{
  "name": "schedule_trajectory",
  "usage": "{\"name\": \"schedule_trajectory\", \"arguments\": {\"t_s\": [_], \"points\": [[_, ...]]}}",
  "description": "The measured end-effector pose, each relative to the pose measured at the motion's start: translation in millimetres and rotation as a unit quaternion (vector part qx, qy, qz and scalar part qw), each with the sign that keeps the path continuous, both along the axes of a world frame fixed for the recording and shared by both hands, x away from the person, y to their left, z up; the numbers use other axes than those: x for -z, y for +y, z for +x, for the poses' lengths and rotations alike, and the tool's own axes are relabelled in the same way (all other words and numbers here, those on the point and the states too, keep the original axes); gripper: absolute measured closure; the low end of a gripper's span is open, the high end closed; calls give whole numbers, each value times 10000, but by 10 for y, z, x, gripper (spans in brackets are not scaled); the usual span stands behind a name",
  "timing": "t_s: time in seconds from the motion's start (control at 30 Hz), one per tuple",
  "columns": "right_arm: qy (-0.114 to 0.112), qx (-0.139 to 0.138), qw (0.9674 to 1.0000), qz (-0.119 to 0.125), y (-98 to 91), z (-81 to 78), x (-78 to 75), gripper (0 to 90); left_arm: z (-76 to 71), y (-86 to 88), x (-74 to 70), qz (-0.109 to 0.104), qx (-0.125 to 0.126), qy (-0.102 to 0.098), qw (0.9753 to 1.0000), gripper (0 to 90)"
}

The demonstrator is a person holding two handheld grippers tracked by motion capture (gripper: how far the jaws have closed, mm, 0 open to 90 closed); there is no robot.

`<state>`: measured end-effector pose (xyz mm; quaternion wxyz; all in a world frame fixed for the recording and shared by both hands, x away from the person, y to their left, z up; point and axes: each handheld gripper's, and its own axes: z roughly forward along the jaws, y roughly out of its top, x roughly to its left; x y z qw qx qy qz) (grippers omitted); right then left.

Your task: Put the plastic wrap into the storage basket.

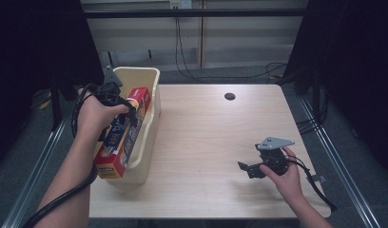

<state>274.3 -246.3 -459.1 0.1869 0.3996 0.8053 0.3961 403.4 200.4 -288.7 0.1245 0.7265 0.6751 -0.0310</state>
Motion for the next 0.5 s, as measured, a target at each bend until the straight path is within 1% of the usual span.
{"name": "schedule_trajectory", "arguments": {"t_s": [0.03,0.07,0.1,0.13,0.2,0.27,0.33,0.43,0.47,0.5], "points": [[1,-4,10000,3,0,0,-1,32,3,6,13,39,20,-12,10000,408],[-5,-4,10000,3,0,1,-1,32,-2,-4,28,-16,-36,-10,10000,408],[-3,-5,10000,4,0,2,-1,32,1,3,37,-8,9,9,10000,407],[-18,-9,10000,-5,1,3,3,32,2,-1,48,-19,-34,36,10000,407],[-24,-15,10000,-12,5,2,5,32,7,2,66,-15,-14,61,10000,407],[-19,-10,10000,-5,9,1,4,32,12,-1,92,47,-3,53,10000,407],[-18,6,10000,-9,6,2,2,32,16,-2,118,18,-34,73,10000,407],[-20,-12,10000,6,3,6,4,32,22,-8,175,21,-20,111,9999,407],[-20,1,10000,0,5,5,4,32,25,-12,197,-9,-10,142,9999,407],[-32,-6,10000,-5,5,5,5,32,26,-18,221,15,-16,130,9999,407]]}}
